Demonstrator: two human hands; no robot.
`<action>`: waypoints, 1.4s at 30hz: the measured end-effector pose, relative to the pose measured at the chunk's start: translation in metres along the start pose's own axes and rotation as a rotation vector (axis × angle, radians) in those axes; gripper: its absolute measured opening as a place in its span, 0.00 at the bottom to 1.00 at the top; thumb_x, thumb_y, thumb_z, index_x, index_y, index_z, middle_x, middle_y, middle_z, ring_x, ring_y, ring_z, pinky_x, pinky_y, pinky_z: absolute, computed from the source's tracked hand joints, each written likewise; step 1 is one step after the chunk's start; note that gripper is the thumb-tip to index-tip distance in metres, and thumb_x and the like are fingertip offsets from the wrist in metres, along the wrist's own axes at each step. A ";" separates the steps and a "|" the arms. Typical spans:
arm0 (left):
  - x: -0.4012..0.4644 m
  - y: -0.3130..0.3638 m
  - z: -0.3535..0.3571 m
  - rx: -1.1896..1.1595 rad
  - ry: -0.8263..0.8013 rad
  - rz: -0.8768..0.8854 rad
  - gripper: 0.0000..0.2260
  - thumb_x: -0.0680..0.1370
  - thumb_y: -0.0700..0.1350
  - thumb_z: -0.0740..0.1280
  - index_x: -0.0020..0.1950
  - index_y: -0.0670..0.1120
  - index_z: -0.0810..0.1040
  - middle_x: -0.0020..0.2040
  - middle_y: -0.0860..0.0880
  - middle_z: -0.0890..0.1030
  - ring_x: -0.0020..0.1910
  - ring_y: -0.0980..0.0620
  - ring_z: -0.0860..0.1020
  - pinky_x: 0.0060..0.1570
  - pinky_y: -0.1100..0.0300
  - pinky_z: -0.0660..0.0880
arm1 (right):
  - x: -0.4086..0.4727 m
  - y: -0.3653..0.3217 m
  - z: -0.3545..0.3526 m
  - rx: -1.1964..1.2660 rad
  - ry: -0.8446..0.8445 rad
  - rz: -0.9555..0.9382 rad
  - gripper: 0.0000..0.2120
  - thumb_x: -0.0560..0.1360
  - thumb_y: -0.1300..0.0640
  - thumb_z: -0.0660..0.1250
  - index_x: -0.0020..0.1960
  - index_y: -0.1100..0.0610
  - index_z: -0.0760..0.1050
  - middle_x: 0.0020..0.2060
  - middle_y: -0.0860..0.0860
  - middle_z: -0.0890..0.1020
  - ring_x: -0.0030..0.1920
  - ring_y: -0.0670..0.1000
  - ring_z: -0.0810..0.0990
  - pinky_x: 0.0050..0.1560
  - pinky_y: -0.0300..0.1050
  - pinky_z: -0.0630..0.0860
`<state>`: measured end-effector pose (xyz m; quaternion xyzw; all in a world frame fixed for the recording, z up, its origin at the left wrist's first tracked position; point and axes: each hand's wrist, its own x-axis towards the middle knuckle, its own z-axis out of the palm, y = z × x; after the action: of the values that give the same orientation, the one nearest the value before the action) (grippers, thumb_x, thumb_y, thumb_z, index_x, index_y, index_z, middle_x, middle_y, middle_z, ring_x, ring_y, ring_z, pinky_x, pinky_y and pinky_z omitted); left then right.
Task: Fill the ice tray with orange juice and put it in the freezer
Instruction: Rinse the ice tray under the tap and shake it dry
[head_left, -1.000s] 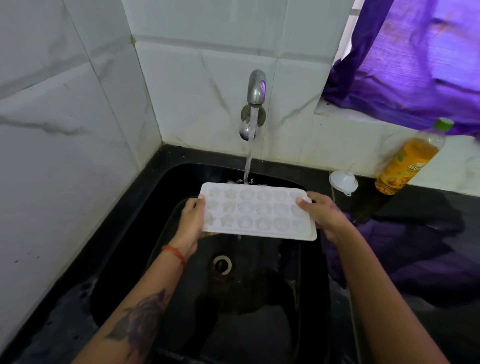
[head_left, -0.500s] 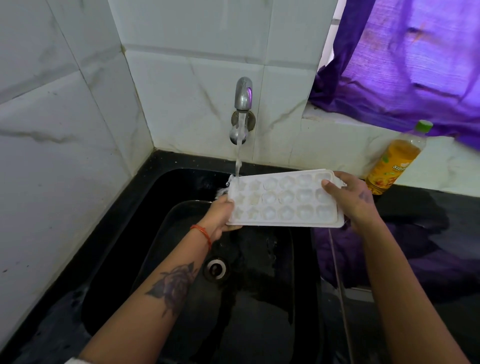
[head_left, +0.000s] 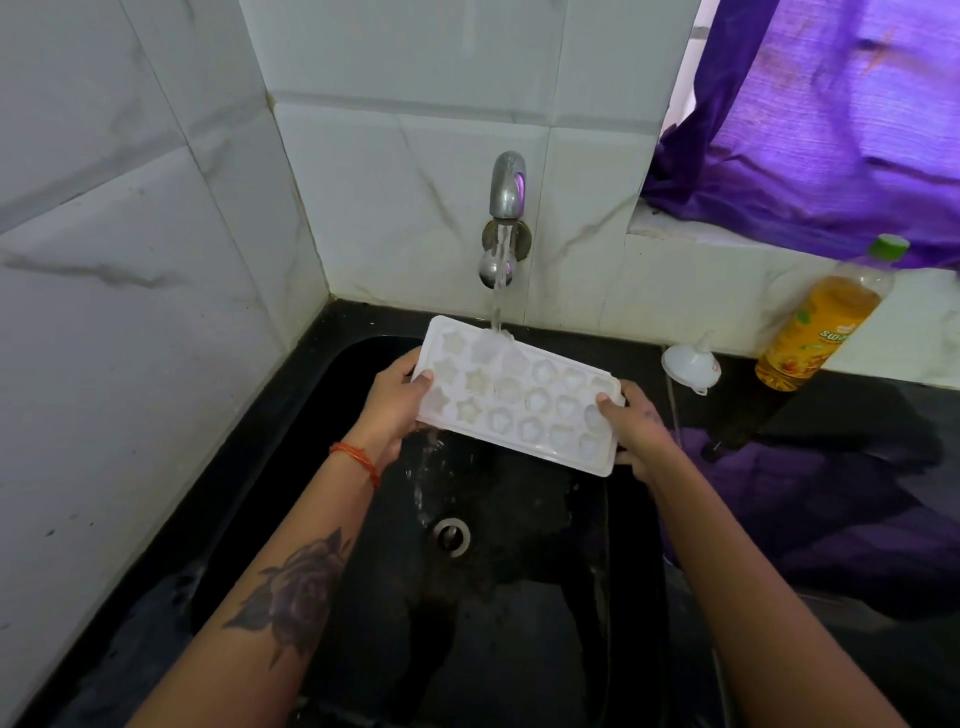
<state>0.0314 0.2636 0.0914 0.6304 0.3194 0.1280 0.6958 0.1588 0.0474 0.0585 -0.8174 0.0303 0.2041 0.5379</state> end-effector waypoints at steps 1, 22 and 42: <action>0.001 0.001 -0.004 0.011 0.017 0.021 0.16 0.82 0.40 0.57 0.68 0.50 0.71 0.56 0.48 0.78 0.50 0.49 0.79 0.43 0.55 0.79 | -0.001 -0.002 0.006 -0.010 -0.037 0.023 0.16 0.79 0.53 0.57 0.66 0.51 0.66 0.61 0.57 0.74 0.59 0.61 0.75 0.56 0.61 0.76; -0.003 -0.035 -0.087 -0.084 0.198 -0.030 0.17 0.82 0.40 0.55 0.68 0.55 0.69 0.61 0.49 0.76 0.52 0.49 0.78 0.43 0.55 0.77 | -0.020 -0.088 0.053 -0.243 -0.236 -0.500 0.18 0.75 0.56 0.66 0.64 0.53 0.72 0.58 0.54 0.79 0.56 0.55 0.78 0.56 0.52 0.77; -0.003 -0.002 0.011 -0.014 -0.058 0.014 0.18 0.81 0.38 0.56 0.67 0.54 0.70 0.56 0.50 0.78 0.50 0.51 0.79 0.38 0.57 0.79 | 0.007 -0.017 -0.030 -0.254 0.164 -0.302 0.17 0.74 0.55 0.66 0.62 0.54 0.71 0.56 0.56 0.79 0.48 0.51 0.74 0.47 0.40 0.68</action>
<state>0.0354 0.2530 0.0903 0.6312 0.2936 0.1168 0.7083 0.1787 0.0295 0.0809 -0.8876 -0.0748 0.0564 0.4509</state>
